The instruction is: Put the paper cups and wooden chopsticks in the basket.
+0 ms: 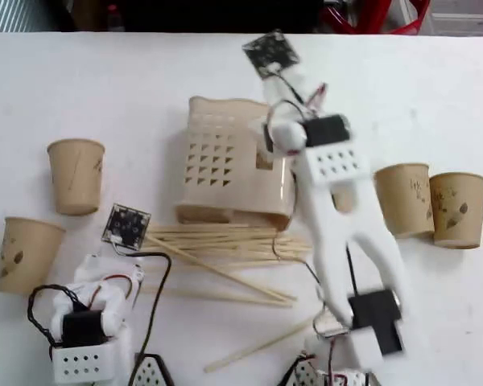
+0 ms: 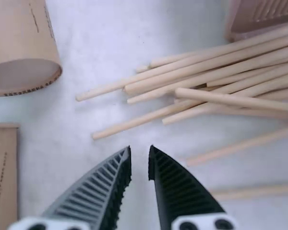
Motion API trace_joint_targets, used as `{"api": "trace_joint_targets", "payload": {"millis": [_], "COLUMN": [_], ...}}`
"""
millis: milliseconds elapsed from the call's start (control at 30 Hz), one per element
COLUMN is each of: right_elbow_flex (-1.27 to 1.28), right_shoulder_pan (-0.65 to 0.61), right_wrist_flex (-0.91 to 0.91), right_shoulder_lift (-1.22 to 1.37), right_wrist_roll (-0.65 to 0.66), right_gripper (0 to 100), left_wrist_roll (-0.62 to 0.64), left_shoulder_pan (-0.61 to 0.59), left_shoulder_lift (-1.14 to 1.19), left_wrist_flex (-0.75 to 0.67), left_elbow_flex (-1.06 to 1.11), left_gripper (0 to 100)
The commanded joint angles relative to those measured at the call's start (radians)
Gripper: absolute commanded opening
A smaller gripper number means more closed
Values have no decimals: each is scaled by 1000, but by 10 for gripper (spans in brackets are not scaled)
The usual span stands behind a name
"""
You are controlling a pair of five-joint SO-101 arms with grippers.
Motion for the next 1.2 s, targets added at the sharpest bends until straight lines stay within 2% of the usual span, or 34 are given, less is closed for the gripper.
{"api": "trace_joint_targets", "payload": {"millis": [0, 133, 667, 767, 900, 1000, 1167], "right_elbow_flex": [-123, -130, -275, -321, -390, -434, -519], "right_shoulder_pan": [-7, -4, 58, 58, 59, 71, 108], "right_wrist_flex": [-45, -68, -71, -71, -70, -70, -71], "right_shoulder_lift": [110, 177, 447, 501, 564, 575, 504], "right_wrist_roll": [-83, -123, -117, -114, -118, -127, -253], "right_gripper": [205, 205, 203, 148, 8, 15, 17], "left_wrist_roll": [-2, -2, -2, -2, -2, -2, -2], "left_shoulder_pan": [10, 10, 10, 10, 10, 10, 10], "left_shoulder_lift": [-1, -1, -1, -1, -1, -1, -1], "left_wrist_flex": [3, 3, 3, 3, 3, 3, 3], "left_elbow_flex": [-2, -2, -2, -2, -2, -2, -2], "left_gripper": [84, 84, 84, 84, 84, 84, 84]}}
